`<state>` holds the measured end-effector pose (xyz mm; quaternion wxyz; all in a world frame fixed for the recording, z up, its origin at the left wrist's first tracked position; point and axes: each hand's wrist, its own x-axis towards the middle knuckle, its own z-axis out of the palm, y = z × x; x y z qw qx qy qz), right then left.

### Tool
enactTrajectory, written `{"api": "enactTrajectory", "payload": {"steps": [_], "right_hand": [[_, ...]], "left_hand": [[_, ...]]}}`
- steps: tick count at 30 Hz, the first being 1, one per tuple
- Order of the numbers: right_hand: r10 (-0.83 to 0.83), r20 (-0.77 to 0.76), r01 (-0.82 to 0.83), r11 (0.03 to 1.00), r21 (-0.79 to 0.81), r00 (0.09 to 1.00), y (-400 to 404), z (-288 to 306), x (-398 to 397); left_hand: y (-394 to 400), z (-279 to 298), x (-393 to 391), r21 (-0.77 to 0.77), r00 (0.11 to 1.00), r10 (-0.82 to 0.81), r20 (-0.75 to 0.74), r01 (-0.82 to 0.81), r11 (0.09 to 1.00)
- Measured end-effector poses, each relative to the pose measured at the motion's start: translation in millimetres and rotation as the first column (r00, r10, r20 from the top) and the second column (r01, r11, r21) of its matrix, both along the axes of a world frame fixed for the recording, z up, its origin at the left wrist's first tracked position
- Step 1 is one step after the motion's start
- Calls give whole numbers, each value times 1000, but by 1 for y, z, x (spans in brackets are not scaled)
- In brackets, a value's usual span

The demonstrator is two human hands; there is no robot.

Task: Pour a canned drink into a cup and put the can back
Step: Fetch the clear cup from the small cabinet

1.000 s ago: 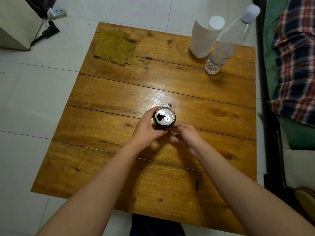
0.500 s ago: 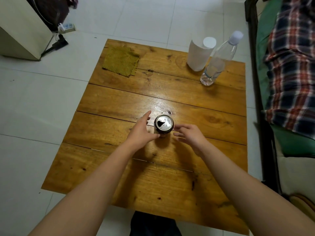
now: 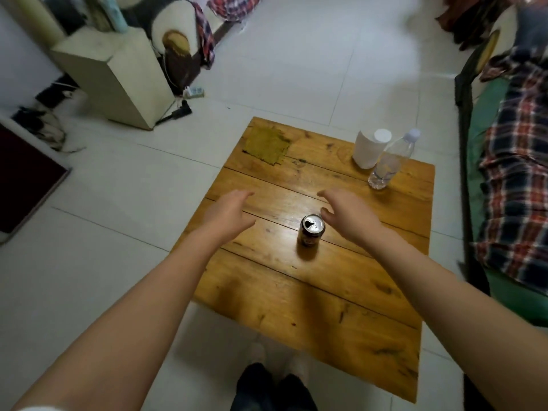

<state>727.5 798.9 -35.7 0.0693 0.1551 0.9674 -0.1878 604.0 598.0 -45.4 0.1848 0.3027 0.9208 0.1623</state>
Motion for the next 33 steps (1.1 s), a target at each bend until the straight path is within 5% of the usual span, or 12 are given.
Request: {"api": "enactTrajectory", "payload": {"steps": [10, 21, 33], "right_hand": [[387, -102, -344, 891, 296, 916, -92, 44, -10], [611, -96, -566, 773, 287, 786, -219, 57, -30], [711, -135, -672, 699, 244, 690, -359, 51, -38]], "left_hand": [[-124, 46, 39, -169, 949, 162, -272, -213, 962], [-281, 69, 95, -124, 806, 509, -303, -563, 817], [-408, 76, 140, -66, 666, 685, -297, -730, 681]]}}
